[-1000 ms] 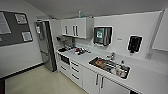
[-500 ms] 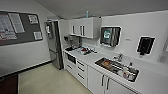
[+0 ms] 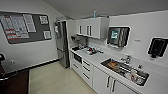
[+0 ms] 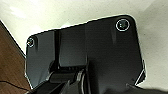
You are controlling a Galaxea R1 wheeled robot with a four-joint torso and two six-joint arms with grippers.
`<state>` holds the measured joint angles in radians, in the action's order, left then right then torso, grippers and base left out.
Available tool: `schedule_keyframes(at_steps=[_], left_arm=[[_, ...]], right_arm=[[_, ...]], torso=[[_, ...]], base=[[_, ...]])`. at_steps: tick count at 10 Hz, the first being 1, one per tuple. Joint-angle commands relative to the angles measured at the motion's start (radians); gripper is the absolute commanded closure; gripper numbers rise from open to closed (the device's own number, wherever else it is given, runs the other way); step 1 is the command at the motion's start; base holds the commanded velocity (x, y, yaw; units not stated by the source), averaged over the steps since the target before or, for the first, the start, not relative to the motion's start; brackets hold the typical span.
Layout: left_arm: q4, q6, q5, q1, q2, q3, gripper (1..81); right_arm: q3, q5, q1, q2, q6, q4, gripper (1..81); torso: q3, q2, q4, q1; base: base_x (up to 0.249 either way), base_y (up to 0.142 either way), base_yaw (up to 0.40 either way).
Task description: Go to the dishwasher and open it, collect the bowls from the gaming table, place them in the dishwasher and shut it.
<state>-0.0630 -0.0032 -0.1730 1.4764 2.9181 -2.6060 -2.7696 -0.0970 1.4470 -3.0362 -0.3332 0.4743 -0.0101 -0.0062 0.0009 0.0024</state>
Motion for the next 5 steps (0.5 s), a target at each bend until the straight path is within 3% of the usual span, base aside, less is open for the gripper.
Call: schedule_keyframes(at_steps=[1, 5], left_arm=[[0.006, 0.000, 0.043, -0.057, -0.009, 0.003, 1.0], [0.008, 0.000, 0.043, -0.057, -0.008, 0.003, 1.0]], right_arm=[[-0.001, -0.061, -0.064, 0.000, -0.001, 0.001, 1.0], [-0.002, -0.061, -0.062, 0.001, -0.001, 0.000, 1.0]], torso=[[0.000, 0.000, 0.000, 0.000], [0.000, 0.000, 0.000, 0.000]], base=[[0.000, 0.000, 0.199], [0.000, 0.000, 0.199]])
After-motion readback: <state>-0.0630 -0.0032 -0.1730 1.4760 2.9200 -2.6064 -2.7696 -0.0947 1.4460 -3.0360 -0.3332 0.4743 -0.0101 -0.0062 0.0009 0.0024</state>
